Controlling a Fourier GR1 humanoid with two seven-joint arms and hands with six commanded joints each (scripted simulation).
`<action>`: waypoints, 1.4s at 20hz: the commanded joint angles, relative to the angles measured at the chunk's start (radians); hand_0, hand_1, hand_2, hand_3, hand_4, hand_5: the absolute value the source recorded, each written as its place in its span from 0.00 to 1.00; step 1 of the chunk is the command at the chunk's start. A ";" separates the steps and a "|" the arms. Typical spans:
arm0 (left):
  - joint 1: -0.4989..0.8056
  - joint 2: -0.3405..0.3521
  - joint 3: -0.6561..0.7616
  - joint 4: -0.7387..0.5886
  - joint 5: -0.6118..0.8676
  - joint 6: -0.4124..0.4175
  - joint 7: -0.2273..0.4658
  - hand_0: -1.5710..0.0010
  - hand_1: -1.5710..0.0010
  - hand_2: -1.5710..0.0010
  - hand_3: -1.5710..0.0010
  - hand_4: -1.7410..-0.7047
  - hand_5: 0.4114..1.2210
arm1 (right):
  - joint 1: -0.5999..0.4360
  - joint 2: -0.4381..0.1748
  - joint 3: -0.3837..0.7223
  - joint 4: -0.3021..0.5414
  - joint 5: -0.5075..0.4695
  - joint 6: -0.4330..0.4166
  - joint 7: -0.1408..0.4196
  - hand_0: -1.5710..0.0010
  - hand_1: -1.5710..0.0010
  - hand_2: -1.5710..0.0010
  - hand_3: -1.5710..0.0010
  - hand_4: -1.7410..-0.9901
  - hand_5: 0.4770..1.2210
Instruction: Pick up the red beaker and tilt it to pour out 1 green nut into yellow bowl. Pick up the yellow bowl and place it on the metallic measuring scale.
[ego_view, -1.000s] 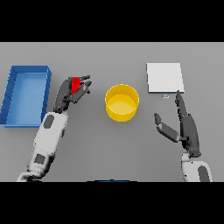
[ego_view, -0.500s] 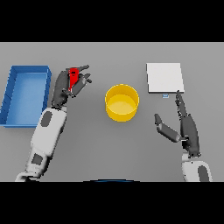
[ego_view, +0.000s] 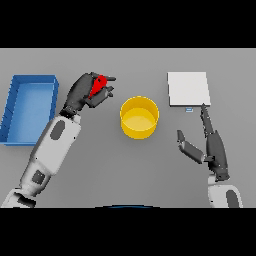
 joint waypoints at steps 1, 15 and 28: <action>-0.013 0.010 -0.017 -0.002 -0.023 -0.001 0.036 0.00 0.00 0.00 0.00 0.01 0.87 | 0.002 -0.002 -0.001 0.003 -0.003 0.004 0.002 1.00 1.00 1.00 1.00 0.65 0.27; -0.272 0.144 -0.424 0.103 -0.453 -0.153 0.143 0.00 0.00 0.00 0.00 0.07 0.98 | 0.015 0.000 -0.002 -0.030 -0.027 0.020 0.005 1.00 1.00 1.00 1.00 0.61 0.30; -0.502 0.129 -0.765 0.232 -0.670 -0.375 0.002 0.00 0.00 0.00 0.03 0.01 1.00 | 0.000 0.044 -0.015 0.016 -0.059 0.005 0.002 1.00 1.00 1.00 1.00 0.60 0.21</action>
